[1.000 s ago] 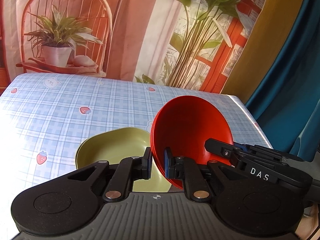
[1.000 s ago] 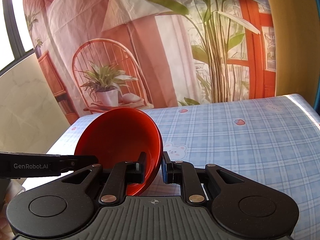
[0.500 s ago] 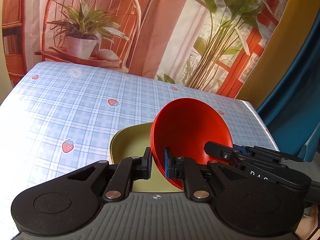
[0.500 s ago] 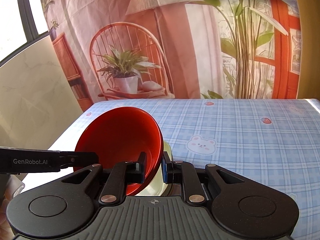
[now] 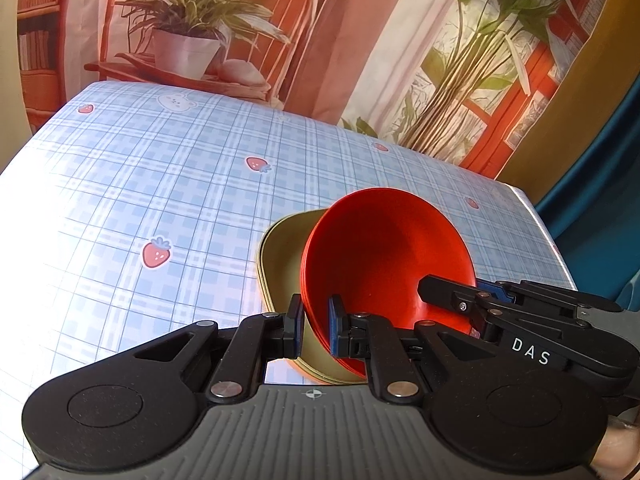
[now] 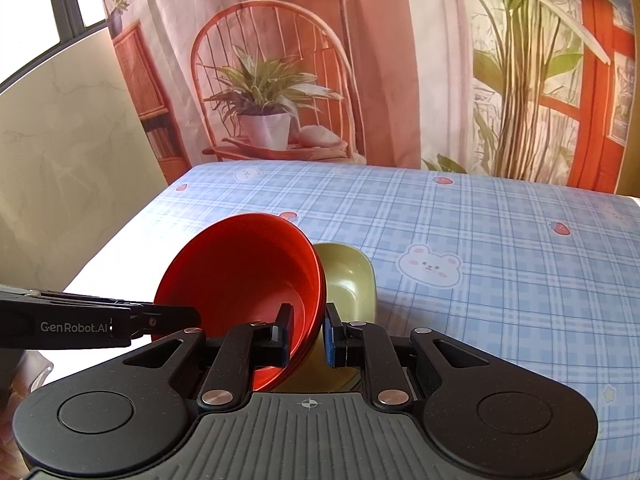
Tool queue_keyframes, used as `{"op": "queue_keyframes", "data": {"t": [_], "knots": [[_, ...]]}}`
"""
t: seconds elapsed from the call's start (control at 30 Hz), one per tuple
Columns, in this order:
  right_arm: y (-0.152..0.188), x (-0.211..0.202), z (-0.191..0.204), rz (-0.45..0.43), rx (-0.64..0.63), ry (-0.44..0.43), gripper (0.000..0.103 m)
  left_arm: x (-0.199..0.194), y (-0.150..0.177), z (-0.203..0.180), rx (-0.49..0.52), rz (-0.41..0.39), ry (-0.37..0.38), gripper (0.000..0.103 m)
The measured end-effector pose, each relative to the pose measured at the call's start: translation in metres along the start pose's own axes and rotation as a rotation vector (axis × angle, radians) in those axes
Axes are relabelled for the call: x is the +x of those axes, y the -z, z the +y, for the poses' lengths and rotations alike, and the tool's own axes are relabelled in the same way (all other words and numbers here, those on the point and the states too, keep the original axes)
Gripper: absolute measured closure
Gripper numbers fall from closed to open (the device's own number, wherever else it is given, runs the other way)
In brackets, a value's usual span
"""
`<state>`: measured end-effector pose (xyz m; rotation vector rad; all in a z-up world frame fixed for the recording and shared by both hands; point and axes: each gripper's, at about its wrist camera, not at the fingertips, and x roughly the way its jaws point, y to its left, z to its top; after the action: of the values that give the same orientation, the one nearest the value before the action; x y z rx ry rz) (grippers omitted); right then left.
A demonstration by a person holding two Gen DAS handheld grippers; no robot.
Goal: Organize plates and bowls
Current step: 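Lower the stacked red bowls onto the olive-green plate stack, then open both grippers and pull them back from the bowls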
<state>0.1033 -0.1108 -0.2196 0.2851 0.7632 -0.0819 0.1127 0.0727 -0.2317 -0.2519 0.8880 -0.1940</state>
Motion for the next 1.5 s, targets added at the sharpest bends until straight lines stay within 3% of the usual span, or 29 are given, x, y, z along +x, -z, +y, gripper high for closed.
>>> {"op": "queue_keyframes", "data": {"t": [1.0, 1.17, 1.3, 1.5], "knots": [[0.009, 0.023, 0.009, 0.072, -0.048, 0.023, 0.082, 0.014, 0.003, 0.004, 0.018, 0.003, -0.034, 0.089], [0.006, 0.016, 0.009, 0.043, -0.05, 0.035, 0.078, 0.011, 0.001, -0.001, 0.048, -0.006, -0.035, 0.079], [0.001, 0.007, 0.007, 0.01, -0.038, 0.036, 0.073, 0.003, -0.002, -0.006, 0.067, -0.026, -0.045, 0.064], [-0.008, -0.009, 0.005, -0.033, -0.031, 0.05, 0.057, -0.016, -0.008, -0.017, 0.103, -0.074, -0.045, 0.053]]}}
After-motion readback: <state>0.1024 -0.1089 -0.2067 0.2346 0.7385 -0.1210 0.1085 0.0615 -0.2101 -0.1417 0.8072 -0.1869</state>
